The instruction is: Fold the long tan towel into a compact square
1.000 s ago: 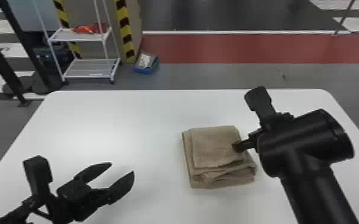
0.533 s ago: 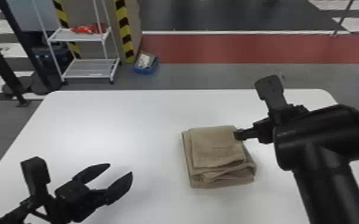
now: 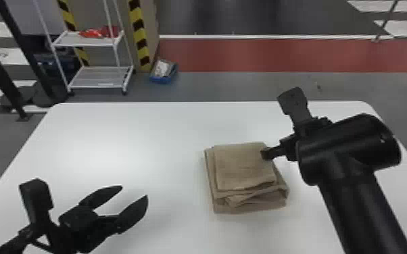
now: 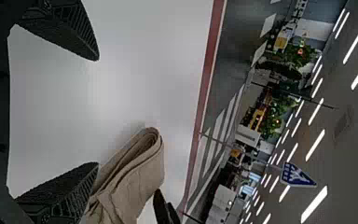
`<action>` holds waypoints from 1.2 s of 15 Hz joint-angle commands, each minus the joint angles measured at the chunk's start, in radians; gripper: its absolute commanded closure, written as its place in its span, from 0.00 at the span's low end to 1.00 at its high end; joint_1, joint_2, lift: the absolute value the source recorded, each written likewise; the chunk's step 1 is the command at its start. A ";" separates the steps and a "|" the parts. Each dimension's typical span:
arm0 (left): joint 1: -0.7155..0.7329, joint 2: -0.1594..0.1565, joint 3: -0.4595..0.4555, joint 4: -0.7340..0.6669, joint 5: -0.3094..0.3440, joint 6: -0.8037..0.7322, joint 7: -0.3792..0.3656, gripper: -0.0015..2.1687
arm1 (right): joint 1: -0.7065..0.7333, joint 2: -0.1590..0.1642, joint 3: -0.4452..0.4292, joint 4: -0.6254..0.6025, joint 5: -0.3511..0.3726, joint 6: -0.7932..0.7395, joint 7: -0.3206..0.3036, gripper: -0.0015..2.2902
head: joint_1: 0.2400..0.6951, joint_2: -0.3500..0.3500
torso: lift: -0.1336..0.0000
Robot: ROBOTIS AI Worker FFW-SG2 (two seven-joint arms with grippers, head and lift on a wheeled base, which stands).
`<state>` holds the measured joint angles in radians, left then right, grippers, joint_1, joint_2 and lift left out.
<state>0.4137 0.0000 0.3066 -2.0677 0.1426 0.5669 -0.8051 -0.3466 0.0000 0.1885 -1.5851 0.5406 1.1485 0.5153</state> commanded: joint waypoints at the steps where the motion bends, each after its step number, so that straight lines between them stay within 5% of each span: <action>1: 0.000 -0.003 0.002 -0.002 0.000 0.000 0.000 0.04 | -0.009 0.001 0.015 0.036 0.012 -0.002 0.000 0.04 | 1.00 0.55 | 0.07; 5: 0.000 -0.003 0.002 -0.002 0.000 0.000 0.001 0.04 | 0.009 0.001 0.005 0.014 0.018 0.001 0.009 0.04 | 1.00 0.55 | 0.07; 10: 0.000 -0.003 0.005 -0.003 0.000 0.000 0.001 0.04 | 0.136 0.001 0.042 -0.262 0.022 0.149 0.126 0.04 | 1.00 0.57 | 0.07; 18: 0.000 -0.003 0.019 0.008 0.011 -0.003 -0.006 0.04 | 0.204 0.000 0.077 -0.319 0.131 0.271 0.262 0.04 | 1.00 0.64 | 0.07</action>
<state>0.4140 0.0000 0.3253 -2.0618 0.1506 0.5661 -0.8103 -0.1486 0.0000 0.2534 -1.9006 0.6515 1.4143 0.7744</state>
